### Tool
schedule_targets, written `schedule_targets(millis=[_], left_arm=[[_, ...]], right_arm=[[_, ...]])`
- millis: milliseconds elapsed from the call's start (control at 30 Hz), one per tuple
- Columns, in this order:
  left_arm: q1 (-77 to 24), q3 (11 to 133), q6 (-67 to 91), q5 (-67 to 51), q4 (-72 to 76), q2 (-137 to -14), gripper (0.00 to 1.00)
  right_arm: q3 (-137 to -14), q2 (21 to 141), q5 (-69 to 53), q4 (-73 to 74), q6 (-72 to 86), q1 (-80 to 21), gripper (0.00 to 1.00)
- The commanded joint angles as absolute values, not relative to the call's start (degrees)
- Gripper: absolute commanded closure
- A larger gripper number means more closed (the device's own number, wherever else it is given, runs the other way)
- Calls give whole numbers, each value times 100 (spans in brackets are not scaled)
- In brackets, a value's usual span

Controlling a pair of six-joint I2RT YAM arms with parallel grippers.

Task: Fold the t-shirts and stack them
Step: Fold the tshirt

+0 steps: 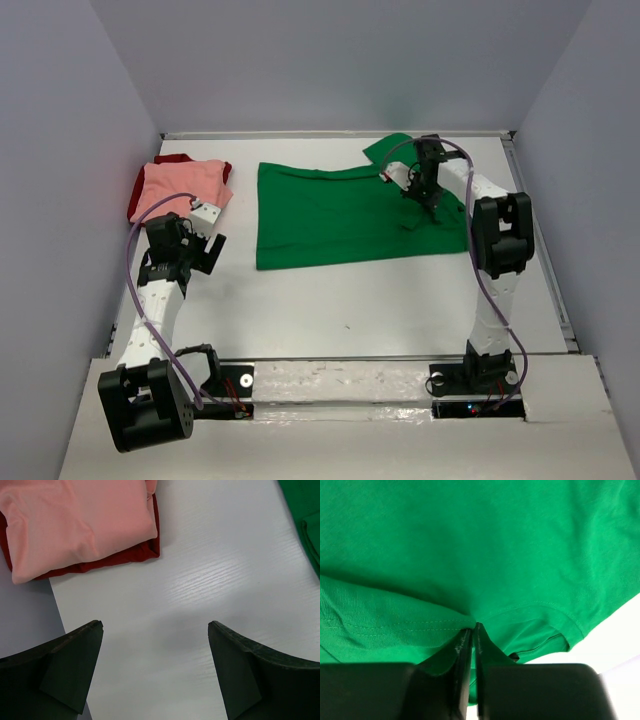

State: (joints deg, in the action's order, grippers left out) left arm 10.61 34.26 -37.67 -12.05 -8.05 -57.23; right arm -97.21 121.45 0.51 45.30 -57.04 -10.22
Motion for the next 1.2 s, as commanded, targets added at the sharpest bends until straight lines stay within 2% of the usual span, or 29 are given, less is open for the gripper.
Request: schedule_targets(millis=[0,200,500,667,767,800,833,1067,1167], left_arm=[[1081,3454,-3823,-1345,-800,-5687,1],[1081,3472,-3823,-1371,-826,-5713,1],[1081,3481,-3823,-1441,-861,-5748,1],[1081,3498,-3832,-1468,-879,-5774,1],[1081,3516,-3841,-1529,-896,-5757,1],[1081,3516,-3841,-1538,-896,-5739,1],[1081,3516,-3841,-1573,-888,-5731,1],[1081,3533,-3841,-1705,-879,-5713,1],[1081,3533,-3841,-1731,-888,-5722,1]], right_arm=[[-10090,12234,202,4272,-5739,-1063,83],[-10151,12304,264,4087,-5757,-1063,72],[-11046,12744,676,3851,-5845,-1063,66],[-11750,12797,765,3524,-5178,-1063,66],[-11410,12340,511,3594,-4861,-1063,79],[-11060,12044,397,3647,-4695,-1063,91],[-10857,11893,378,3665,-4624,-1063,98],[-9310,10776,325,3805,-4131,-1063,100],[-9071,10591,71,4094,-3947,-1063,100]])
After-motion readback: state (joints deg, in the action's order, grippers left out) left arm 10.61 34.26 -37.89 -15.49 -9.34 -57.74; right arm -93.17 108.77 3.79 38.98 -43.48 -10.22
